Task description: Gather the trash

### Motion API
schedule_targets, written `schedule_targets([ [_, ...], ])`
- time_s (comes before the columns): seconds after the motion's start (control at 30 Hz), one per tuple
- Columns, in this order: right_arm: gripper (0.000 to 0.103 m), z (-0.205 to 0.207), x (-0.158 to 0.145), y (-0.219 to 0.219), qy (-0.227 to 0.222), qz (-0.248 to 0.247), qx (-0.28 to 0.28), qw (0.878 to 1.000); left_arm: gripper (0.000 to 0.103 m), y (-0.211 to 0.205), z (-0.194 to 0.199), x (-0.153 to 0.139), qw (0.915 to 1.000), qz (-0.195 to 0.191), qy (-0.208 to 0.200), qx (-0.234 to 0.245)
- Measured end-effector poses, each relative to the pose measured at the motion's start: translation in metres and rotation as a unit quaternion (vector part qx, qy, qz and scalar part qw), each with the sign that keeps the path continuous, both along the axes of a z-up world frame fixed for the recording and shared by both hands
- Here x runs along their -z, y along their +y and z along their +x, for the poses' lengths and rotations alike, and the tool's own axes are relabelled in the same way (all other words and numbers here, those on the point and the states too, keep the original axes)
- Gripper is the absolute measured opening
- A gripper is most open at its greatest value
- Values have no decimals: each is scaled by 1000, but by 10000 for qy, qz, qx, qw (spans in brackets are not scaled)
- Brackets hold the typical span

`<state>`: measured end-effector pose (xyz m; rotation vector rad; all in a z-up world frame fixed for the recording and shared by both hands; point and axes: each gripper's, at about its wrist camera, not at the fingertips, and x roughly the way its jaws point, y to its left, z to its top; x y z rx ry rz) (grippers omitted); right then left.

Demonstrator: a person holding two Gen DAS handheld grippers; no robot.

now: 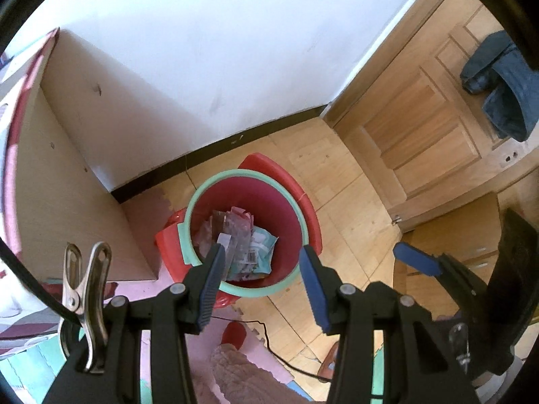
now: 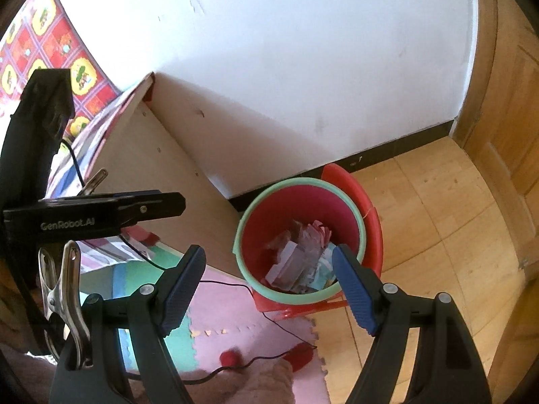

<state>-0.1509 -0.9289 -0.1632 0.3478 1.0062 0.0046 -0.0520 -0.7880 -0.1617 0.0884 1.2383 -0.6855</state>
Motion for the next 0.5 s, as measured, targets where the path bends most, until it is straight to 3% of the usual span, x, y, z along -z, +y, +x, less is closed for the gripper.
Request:
schedule_targets([
  [0.5, 79, -15, -72, 52, -565, -238, 158, 9980, 48, 59, -25, -64, 9991, -271, -303, 87],
])
